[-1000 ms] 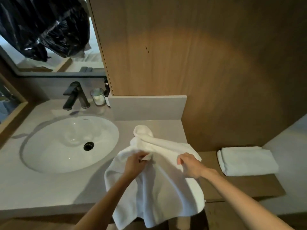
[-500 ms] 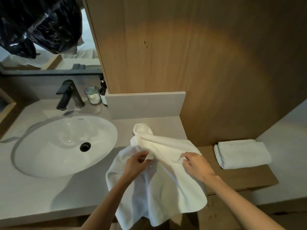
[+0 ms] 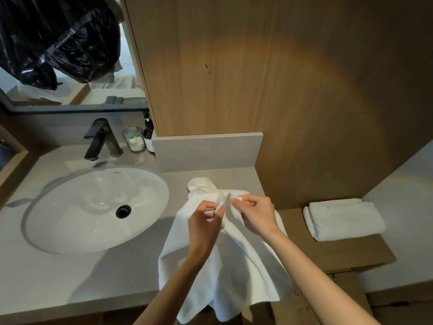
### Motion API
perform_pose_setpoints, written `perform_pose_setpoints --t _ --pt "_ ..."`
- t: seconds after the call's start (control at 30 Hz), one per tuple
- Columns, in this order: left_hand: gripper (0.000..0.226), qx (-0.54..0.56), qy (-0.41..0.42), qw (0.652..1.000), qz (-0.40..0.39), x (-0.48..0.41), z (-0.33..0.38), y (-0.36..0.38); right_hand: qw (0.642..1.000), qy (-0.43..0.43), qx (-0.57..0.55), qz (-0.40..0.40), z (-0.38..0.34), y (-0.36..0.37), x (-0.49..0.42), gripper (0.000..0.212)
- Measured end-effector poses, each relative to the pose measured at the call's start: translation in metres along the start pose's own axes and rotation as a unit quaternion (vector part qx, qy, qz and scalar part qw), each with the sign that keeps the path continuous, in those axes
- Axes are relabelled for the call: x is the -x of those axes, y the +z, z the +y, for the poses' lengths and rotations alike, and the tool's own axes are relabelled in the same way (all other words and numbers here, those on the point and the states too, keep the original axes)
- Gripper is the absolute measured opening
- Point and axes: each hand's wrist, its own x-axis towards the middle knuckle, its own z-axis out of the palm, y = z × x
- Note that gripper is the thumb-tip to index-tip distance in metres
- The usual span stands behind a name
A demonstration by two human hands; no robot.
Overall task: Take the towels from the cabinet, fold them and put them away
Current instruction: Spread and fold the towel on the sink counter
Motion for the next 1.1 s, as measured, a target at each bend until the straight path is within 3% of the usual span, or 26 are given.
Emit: perform_pose_setpoints --t 0.23,0.53,0.63,0.7,0.83,0.93,1.1 --pt "0.014 -0.001 -0.008 1.000 -0.029 0.010 0.008 0.004 0.999 0.008 -0.022 -0.044 -0.006 -0.003 0.009 0.025" --pt "0.005 -0.001 0.074 0.997 -0.013 0.008 0.006 0.009 0.998 -0.021 0.015 -0.051 -0.013 -0.017 0.012 0.016" --pt "0.033 -0.012 0.114 0.993 -0.019 0.013 0.009 0.011 0.996 -0.037 0.052 -0.059 -0.013 -0.018 0.010 0.021" --pt "0.045 -0.025 0.134 0.990 -0.034 0.013 0.010 0.012 0.994 -0.038 0.073 -0.069 -0.013 -0.019 0.008 0.028" --pt "0.025 -0.043 0.138 0.986 -0.081 0.011 0.006 0.014 0.990 -0.036 0.099 -0.097 -0.016 -0.025 0.006 0.034" --pt "0.021 -0.013 0.139 0.984 -0.113 0.013 0.007 0.013 0.989 -0.041 0.099 -0.105 -0.019 -0.029 0.006 0.019" --pt "0.033 0.034 0.083 0.981 -0.170 0.016 0.002 0.012 0.975 -0.101 0.159 -0.115 -0.015 -0.035 0.004 0.016"
